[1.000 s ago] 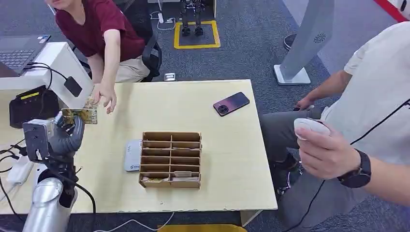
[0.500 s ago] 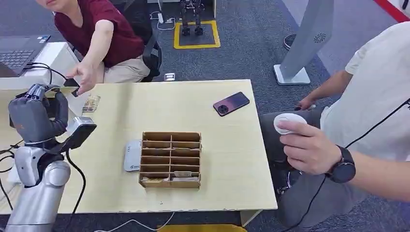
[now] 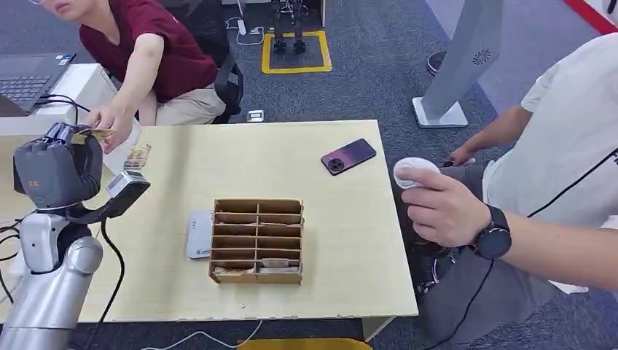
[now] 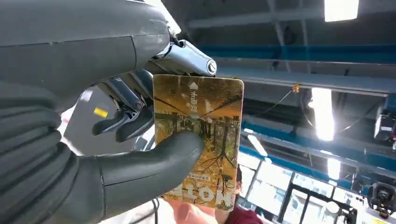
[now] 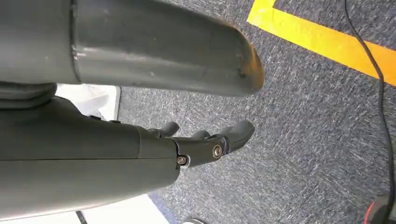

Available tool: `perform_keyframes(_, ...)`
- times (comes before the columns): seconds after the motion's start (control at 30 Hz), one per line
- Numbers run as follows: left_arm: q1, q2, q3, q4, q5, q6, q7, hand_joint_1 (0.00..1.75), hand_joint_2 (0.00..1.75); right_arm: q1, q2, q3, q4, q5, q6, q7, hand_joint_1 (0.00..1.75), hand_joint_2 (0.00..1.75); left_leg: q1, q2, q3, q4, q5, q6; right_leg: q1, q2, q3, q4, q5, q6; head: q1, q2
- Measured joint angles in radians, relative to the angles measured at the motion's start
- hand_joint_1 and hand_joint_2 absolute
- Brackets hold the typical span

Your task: Pass the card to the sensor for recognition and then transmit it.

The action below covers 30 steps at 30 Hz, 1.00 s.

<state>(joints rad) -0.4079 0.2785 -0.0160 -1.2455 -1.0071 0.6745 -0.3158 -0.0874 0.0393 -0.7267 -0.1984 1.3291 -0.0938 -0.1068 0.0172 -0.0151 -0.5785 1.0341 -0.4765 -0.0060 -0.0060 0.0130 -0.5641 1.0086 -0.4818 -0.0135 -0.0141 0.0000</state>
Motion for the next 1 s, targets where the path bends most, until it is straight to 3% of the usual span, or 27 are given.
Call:
perform_keyframes(0.4,-0.111,0.002,-0.029,0.149,-0.050,0.014,0.014,1.75,1.75,-0.010,0.002,0.006,0.000,0.014,0.002,0.001,0.00,0.00,0.000,0.000,0.000,0.000,0.001,-0.001,0.000,0.000,0.000,0.000,0.001,0.000,0.000,0.000)
perform_keyframes(0.43,-0.118,0.001,-0.031,0.158,-0.054,0.014,0.014,0.00,1.75,-0.011,0.002,0.006,0.000,0.014,0.002,0.002,0.00,0.00,0.000,0.000,0.000,0.000,0.001,-0.001,0.000,0.000,0.000,0.000,0.001,0.000,0.000,0.000)
perform_keyframes(0.87,-0.146,-0.002,-0.063,0.201,-0.046,0.003,0.025,0.00,1.75,-0.010,0.002,0.006,0.000,0.013,0.006,0.006,0.00,0.00,0.000,0.000,0.000,0.000,0.001,-0.001,0.000,0.001,-0.001,0.000,0.001,0.000,0.000,0.000)
perform_keyframes(1.0,-0.162,-0.002,-0.094,0.240,-0.027,-0.058,0.068,0.00,1.75,-0.009,0.001,0.006,0.000,0.012,0.004,0.006,0.00,0.00,0.000,0.000,0.000,0.000,0.001,-0.001,0.000,0.001,-0.001,0.000,0.001,-0.001,0.000,0.000)
